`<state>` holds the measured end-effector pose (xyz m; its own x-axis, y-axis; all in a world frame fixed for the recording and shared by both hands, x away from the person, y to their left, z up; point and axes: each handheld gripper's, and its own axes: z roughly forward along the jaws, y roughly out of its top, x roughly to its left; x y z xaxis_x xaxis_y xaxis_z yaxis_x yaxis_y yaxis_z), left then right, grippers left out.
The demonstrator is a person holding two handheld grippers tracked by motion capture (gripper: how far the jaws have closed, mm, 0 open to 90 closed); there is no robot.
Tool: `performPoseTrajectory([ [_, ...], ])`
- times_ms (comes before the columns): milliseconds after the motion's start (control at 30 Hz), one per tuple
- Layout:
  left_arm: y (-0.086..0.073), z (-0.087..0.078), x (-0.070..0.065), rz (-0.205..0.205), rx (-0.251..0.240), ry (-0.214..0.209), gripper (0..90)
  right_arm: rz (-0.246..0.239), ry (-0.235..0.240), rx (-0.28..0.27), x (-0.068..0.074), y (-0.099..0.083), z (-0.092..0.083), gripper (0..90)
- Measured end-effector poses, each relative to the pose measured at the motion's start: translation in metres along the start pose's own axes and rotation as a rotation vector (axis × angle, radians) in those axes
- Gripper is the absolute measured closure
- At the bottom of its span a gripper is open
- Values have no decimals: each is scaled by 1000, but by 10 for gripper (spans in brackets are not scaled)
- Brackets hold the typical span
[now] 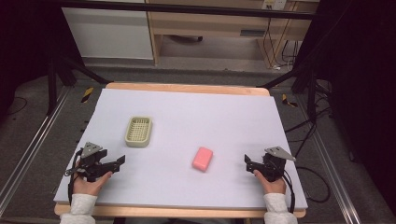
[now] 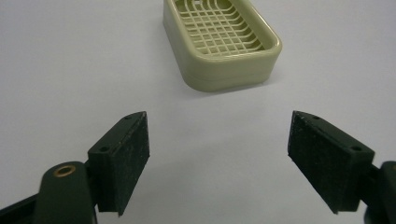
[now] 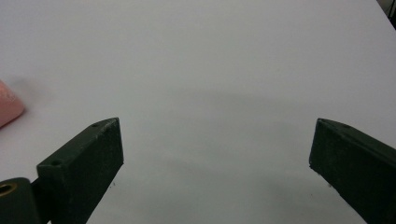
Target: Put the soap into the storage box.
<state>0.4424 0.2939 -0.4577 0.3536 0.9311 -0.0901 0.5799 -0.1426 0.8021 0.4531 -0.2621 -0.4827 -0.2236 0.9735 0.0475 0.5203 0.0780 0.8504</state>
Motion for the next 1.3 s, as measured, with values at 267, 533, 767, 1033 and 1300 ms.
performPoseTrajectory([
  [267,9,-3,-5,18,-22,-1,205,-3,-17,-8,-1,-1,-1,41],
  [533,17,-4,-6,39,-24,-11,205,19,-18,-13,-3,-1,-2,41],
  [767,27,-4,-11,55,-32,-18,200,10,-16,-11,-2,-1,-1,43],
  [1033,33,0,-22,76,-24,-42,193,14,-19,-19,-2,0,-2,42],
  [1300,42,5,-35,89,-26,-64,191,19,-15,-20,-3,-1,-3,42],
])
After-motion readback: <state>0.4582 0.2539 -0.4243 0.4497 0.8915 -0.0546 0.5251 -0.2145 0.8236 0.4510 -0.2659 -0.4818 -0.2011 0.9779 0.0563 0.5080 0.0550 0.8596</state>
